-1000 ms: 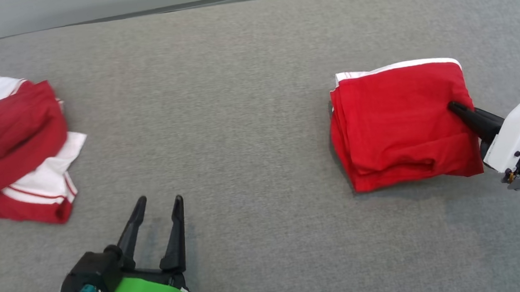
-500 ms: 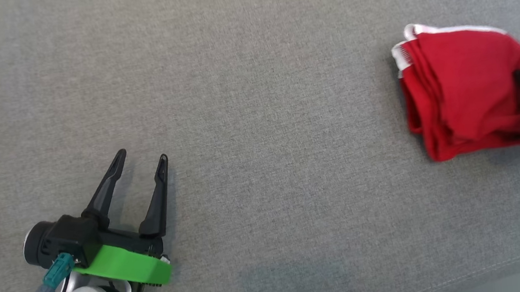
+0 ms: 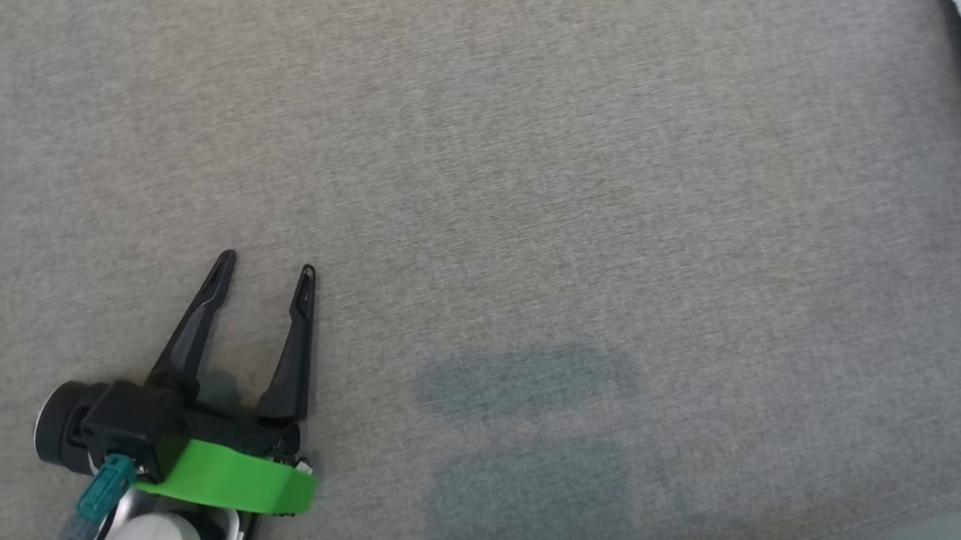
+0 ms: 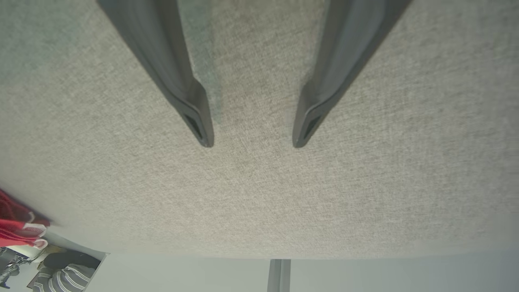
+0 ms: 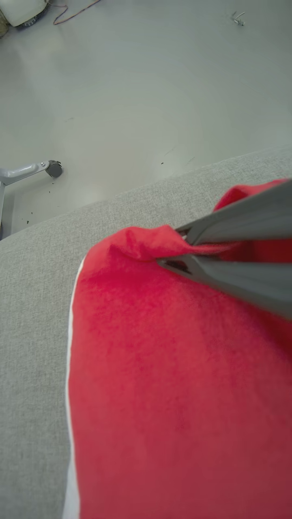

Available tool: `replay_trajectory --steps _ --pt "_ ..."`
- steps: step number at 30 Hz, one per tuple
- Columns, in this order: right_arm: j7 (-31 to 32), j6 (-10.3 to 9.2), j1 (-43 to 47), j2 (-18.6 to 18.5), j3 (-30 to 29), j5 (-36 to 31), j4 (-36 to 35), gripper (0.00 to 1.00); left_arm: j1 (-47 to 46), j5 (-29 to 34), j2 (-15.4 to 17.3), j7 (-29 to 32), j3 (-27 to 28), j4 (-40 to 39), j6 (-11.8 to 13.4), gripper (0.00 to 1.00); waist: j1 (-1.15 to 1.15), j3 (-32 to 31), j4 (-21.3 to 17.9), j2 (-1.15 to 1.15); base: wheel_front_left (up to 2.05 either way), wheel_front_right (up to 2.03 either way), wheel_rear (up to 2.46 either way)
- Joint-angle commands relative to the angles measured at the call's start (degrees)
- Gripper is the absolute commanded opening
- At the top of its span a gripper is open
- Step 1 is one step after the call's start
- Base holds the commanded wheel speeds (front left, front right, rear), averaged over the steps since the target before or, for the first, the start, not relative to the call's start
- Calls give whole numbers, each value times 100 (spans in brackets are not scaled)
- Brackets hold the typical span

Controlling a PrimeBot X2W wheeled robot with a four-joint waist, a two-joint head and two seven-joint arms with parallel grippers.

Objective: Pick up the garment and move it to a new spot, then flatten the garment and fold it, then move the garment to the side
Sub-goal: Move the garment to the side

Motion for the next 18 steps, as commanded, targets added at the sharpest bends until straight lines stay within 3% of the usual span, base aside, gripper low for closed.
replay_trajectory --steps 1,2,3,4,10,15,18 --pt "-98 0 -91 -64 8 -61 128 0 -40 4 -20 11 9 8 65 100 0 78 206 42 0 0 0" --pt "-148 0 -113 -94 17 -117 205 17 -9 -17 -33 -1 7 10 62 100 0 68 233 42 0 0 0" --pt "-188 0 -124 -135 35 -184 277 44 21 -25 -36 -11 2 13 78 100 0 57 253 42 0 0 0" --pt "-218 0 -134 -166 59 -253 349 100 53 -41 -50 -23 0 21 96 100 0 43 266 42 0 0 0" --pt "-341 -1 -13 -271 185 -604 718 100 171 -98 -131 -90 -23 104 138 100 0 -235 262 42 0 0 0" --pt "-349 -1 222 -471 168 -531 741 100 271 -147 -221 -141 -46 201 160 100 0 -678 248 42 0 0 0" --pt "-865 -1 493 -512 -12 -443 440 100 423 -206 -284 -185 -59 341 164 100 0 -1125 306 42 0 0 0"
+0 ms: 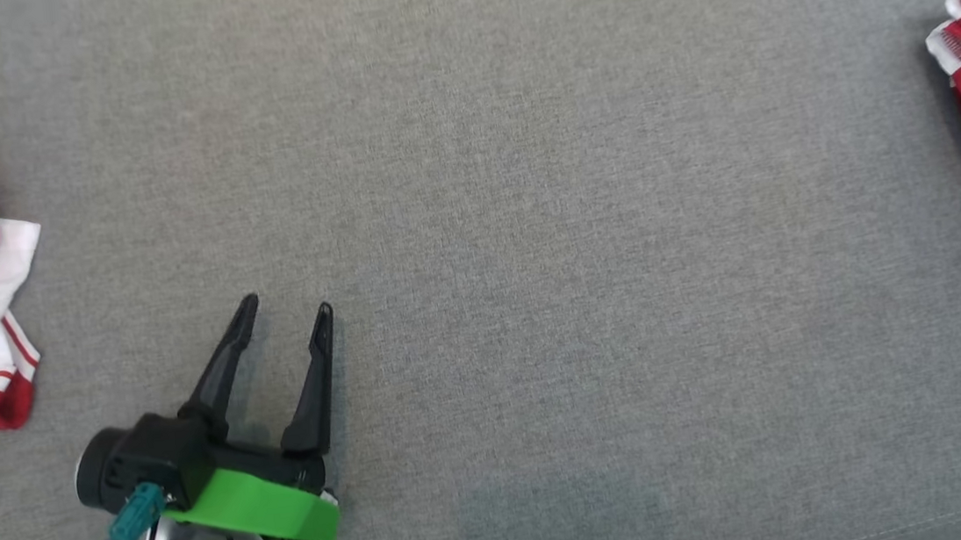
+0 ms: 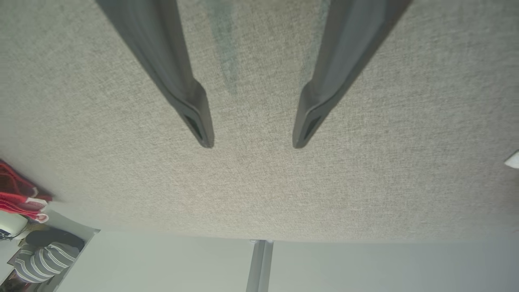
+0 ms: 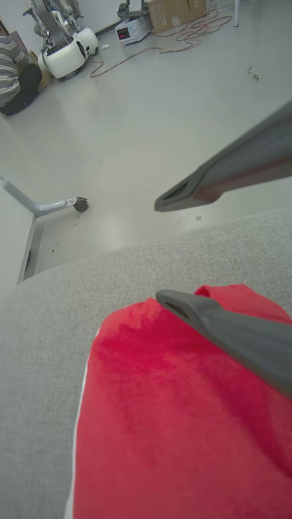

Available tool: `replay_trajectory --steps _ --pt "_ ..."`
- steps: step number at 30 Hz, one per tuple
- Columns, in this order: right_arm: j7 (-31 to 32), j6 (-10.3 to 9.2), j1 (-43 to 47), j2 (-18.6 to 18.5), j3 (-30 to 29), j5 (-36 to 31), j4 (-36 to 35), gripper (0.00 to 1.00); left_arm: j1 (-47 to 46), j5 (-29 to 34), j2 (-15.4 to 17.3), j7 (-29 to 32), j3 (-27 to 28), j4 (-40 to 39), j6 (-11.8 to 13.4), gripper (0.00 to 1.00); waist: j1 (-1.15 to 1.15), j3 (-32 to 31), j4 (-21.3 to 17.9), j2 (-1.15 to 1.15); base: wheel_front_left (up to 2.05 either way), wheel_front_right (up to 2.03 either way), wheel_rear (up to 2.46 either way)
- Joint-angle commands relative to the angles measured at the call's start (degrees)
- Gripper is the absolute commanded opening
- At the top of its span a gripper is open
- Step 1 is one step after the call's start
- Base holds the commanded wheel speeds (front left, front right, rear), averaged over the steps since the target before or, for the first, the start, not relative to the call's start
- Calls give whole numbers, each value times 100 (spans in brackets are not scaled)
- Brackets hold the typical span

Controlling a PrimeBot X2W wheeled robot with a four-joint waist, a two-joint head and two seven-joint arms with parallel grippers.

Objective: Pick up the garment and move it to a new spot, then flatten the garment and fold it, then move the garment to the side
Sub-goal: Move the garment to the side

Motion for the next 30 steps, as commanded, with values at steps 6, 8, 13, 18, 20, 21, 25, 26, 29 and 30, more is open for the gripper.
replay_trajectory --steps 6,8,13,18,20,21,25,26,29,30 --pt "-991 -3 539 350 -247 -15 -778 100 376 -104 -77 -95 93 180 78 100 0 -949 188 42 0 0 0" --pt "-1275 -2 753 540 -316 -2 -1103 100 478 -124 -80 -111 124 227 89 100 0 -1111 276 42 0 0 0" --pt "-2076 -3 1496 1199 -437 -57 -2014 100 636 -160 -128 -146 275 393 101 100 0 -1453 586 42 0 0 0" --pt "-2663 -4 2442 2142 -459 -292 -2716 100 764 -154 -242 -157 505 597 45 100 0 -1789 917 42 0 0 0" --pt "-2914 -4 2775 2602 -501 -367 -2859 100 855 -102 -300 -154 647 659 11 100 0 -1901 1023 42 0 0 0" --pt "-3024 -4 2991 2783 -464 -473 -2899 100 880 -77 -338 -154 711 697 -9 100 0 -1965 1086 42 0 0 0" --pt "-3296 -5 3574 3375 -282 -737 -2788 100 1058 69 -445 -155 1023 826 -116 100 0 -2154 1176 42 0 0 0" --pt "-3330 -5 3684 3429 -187 -849 -2728 100 1090 114 -469 -155 1082 839 -150 100 0 -2181 1183 42 0 0 0" --pt "-3387 -4 3888 3573 79 -983 -2506 100 1161 238 -506 -156 1282 932 -238 100 0 -2262 1200 42 0 0 0" --pt "-3397 -4 3946 3602 175 -1035 -2432 100 1190 265 -534 -156 1345 962 -267 100 0 -2297 1202 42 0 0 0"
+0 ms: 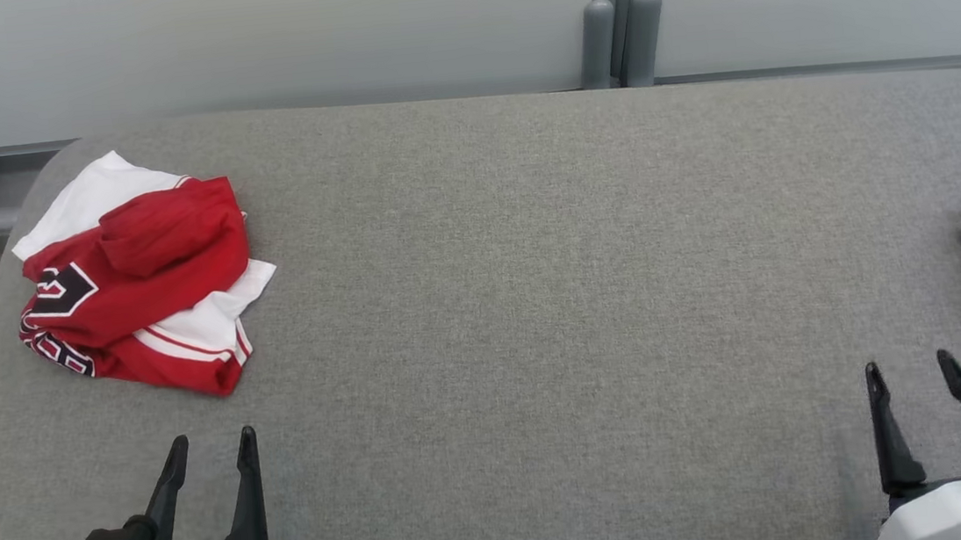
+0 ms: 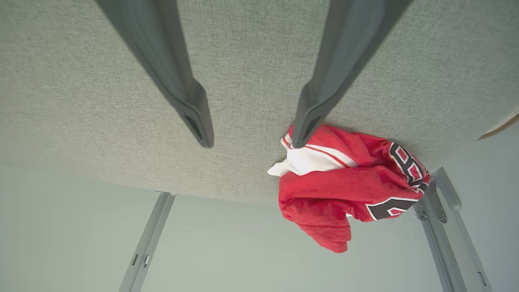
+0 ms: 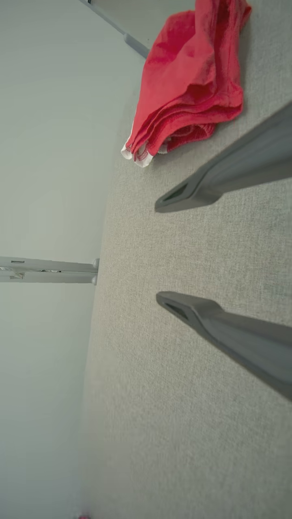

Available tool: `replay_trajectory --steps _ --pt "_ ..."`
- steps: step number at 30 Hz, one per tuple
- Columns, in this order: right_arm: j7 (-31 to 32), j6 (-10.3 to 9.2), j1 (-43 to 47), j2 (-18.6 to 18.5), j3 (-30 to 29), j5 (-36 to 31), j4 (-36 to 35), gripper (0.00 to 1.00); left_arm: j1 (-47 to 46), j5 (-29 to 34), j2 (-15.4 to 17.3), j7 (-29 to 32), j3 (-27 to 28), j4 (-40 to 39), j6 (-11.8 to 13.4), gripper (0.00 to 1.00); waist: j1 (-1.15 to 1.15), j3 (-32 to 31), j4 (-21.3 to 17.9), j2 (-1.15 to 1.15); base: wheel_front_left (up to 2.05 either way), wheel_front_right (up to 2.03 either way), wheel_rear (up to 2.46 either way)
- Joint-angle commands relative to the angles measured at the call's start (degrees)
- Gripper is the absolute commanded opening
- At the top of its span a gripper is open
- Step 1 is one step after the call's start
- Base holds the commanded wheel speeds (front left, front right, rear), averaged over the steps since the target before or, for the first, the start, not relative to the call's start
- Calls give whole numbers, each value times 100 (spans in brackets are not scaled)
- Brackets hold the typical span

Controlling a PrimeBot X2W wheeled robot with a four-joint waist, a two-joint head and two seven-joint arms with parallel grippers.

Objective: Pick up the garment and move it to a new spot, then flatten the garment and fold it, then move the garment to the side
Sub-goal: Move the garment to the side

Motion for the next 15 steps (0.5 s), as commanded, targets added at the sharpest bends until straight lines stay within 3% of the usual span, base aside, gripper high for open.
replay_trajectory --steps 1,15 --pt "-50 -9 132 34 140 -108 132 100 124 90 -27 -17 140 62 -74 100 0 -225 134 42 0 0 0" --pt "-49 -8 223 94 281 -66 301 100 129 458 -269 -17 618 218 -327 100 0 -332 -53 42 0 0 0"
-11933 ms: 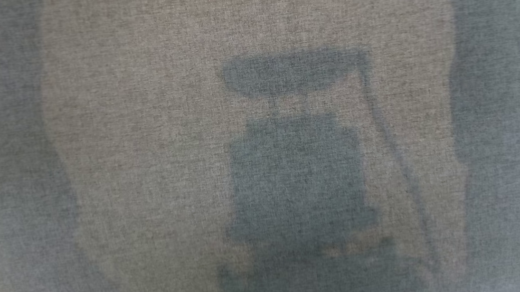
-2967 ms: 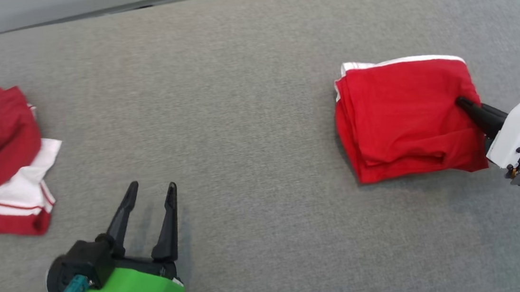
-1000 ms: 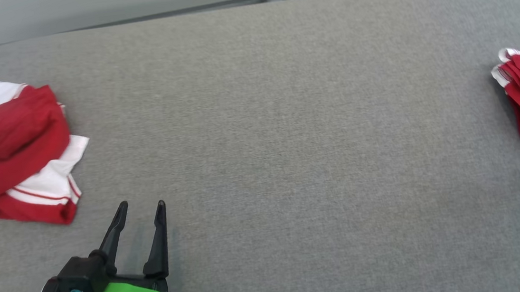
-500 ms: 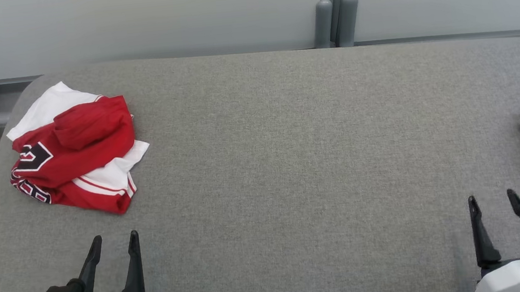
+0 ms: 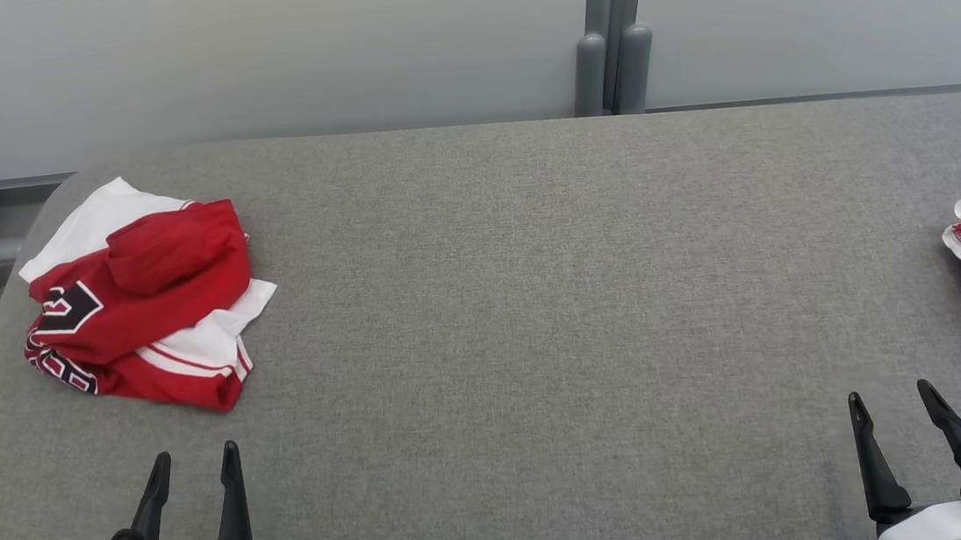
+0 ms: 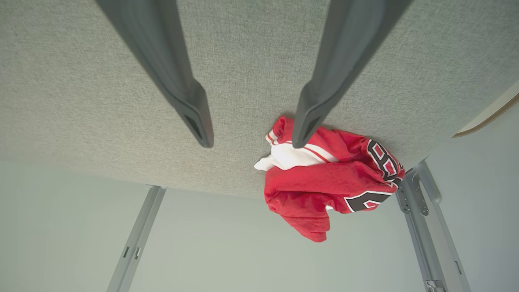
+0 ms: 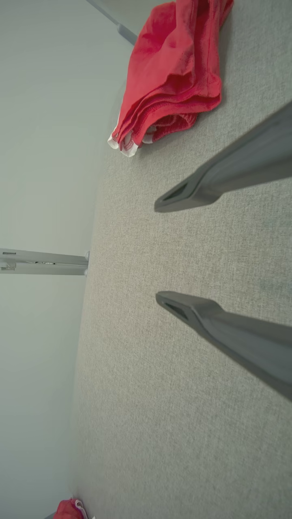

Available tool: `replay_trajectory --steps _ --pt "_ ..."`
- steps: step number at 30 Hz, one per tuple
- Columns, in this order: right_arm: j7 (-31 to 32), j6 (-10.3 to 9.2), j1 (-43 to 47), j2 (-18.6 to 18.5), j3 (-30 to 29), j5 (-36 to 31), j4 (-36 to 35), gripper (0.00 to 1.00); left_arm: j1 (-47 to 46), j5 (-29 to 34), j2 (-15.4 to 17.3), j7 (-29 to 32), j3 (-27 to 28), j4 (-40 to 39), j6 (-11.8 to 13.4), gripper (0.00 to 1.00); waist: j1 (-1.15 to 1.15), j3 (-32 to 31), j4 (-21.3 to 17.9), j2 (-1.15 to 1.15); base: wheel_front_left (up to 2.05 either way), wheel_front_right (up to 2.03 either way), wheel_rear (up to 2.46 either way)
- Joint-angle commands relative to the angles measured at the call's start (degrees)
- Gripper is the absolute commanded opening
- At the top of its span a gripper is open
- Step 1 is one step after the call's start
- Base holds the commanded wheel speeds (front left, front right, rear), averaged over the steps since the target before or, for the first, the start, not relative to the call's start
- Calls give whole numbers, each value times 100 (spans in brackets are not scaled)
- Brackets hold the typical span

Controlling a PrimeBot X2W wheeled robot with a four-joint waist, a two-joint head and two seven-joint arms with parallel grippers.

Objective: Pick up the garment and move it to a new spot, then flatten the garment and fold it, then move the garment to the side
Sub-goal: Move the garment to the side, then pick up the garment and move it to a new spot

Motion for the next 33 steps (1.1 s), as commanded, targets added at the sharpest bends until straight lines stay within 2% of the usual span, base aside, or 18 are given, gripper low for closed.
replay_trajectory --steps 1,12,20,25,33 --pt "-24 -8 20 -7 -13 43 14 100 20 40 -24 -17 45 6 -30 100 0 -10 -41 42 0 0 0" --pt "-25 -8 -75 -6 -72 114 17 100 -44 154 -68 -18 36 28 -84 100 0 26 -99 42 0 0 0" --pt "-25 -8 -58 -4 -23 87 17 100 -6 135 -51 -18 -39 58 -94 100 0 -43 -2 42 0 0 0" --pt "-25 -8 -155 -5 124 9 -64 100 -49 122 -37 -18 -67 11 -89 100 0 -33 295 42 0 0 0" --pt "-25 -8 -387 -7 646 16 -78 100 54 141 -126 -17 3 -14 -89 100 0 -70 1168 42 0 0 0"
